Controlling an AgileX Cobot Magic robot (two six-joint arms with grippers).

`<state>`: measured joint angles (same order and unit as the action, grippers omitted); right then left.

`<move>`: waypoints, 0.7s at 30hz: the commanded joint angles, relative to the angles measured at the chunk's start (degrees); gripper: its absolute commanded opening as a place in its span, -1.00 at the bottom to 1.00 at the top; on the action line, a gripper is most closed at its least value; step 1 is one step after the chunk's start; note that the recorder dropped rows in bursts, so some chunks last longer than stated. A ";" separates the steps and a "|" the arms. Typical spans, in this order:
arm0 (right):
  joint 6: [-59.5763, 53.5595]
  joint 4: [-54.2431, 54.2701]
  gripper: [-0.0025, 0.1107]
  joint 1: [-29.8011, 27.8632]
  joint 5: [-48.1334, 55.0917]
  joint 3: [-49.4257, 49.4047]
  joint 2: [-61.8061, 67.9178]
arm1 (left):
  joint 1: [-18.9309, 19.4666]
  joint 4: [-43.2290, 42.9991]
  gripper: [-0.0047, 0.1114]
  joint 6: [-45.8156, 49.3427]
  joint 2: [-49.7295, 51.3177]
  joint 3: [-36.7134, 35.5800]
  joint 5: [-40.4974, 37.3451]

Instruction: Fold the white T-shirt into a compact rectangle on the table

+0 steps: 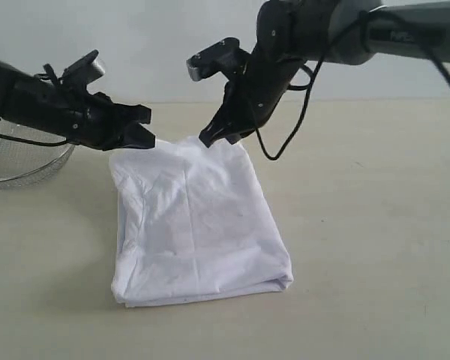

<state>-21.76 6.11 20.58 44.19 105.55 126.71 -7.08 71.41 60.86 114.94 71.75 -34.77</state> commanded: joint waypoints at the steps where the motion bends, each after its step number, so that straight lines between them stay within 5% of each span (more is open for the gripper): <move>1: -0.17 2.38 -0.96 -0.04 2.15 5.98 5.04 | -0.05 0.35 -0.84 -1.05 3.96 3.93 0.77; 21: 2.54 3.55 -0.96 -5.48 4.77 9.38 12.57 | 0.73 -0.74 -0.84 -2.60 17.46 15.63 3.51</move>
<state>-20.68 11.84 16.83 48.51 114.61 139.46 -6.84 71.18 59.01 132.16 86.81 -32.07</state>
